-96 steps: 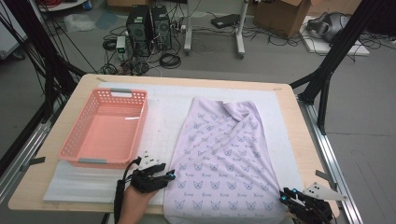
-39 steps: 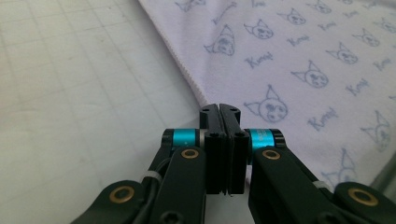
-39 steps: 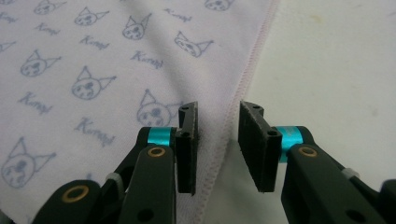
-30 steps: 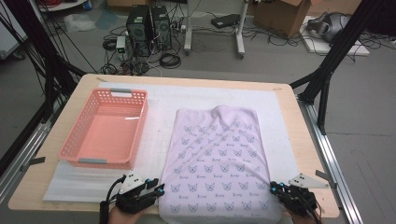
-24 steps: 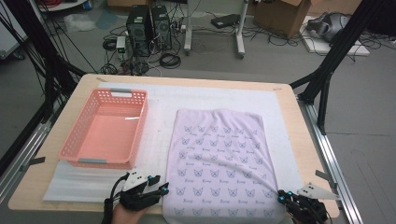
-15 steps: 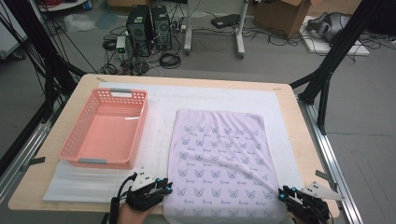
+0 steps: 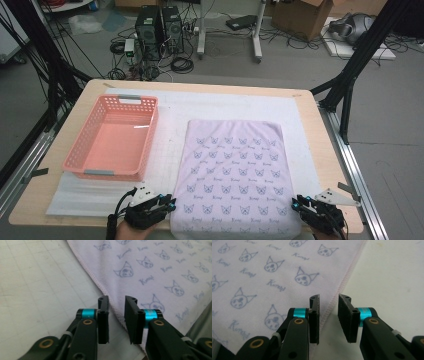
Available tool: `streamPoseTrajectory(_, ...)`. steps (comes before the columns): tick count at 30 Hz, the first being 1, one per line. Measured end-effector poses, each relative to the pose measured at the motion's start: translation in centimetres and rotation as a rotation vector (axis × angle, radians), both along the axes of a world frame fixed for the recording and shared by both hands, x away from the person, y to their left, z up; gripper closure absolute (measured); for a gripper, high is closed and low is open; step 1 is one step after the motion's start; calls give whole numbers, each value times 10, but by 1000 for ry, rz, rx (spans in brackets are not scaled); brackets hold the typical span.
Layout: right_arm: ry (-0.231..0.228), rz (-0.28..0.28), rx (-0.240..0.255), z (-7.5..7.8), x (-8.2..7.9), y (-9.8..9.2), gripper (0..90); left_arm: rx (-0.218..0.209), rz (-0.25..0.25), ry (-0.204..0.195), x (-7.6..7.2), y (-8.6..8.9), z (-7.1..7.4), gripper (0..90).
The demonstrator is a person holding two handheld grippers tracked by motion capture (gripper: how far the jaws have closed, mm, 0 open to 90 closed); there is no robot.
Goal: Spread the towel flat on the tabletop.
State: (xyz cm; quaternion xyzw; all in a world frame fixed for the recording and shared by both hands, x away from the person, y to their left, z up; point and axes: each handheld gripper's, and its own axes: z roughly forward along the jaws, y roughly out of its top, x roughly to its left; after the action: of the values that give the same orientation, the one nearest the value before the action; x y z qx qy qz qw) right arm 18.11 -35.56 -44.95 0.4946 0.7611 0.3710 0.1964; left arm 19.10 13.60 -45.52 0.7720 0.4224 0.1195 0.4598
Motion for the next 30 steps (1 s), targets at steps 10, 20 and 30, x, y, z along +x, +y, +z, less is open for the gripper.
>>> streamPoseTrajectory(10,21,-32,-14,3,-11,-11,826,-56,-6,-57,7,-3,-2,481)
streamPoseTrajectory(20,-53,-63,53,7,-3,-24,685,-52,-10,-37,22,-10,-3,572)
streamPoseTrajectory(30,-35,-37,32,4,25,-17,740,-70,-11,-78,37,-13,5,524)
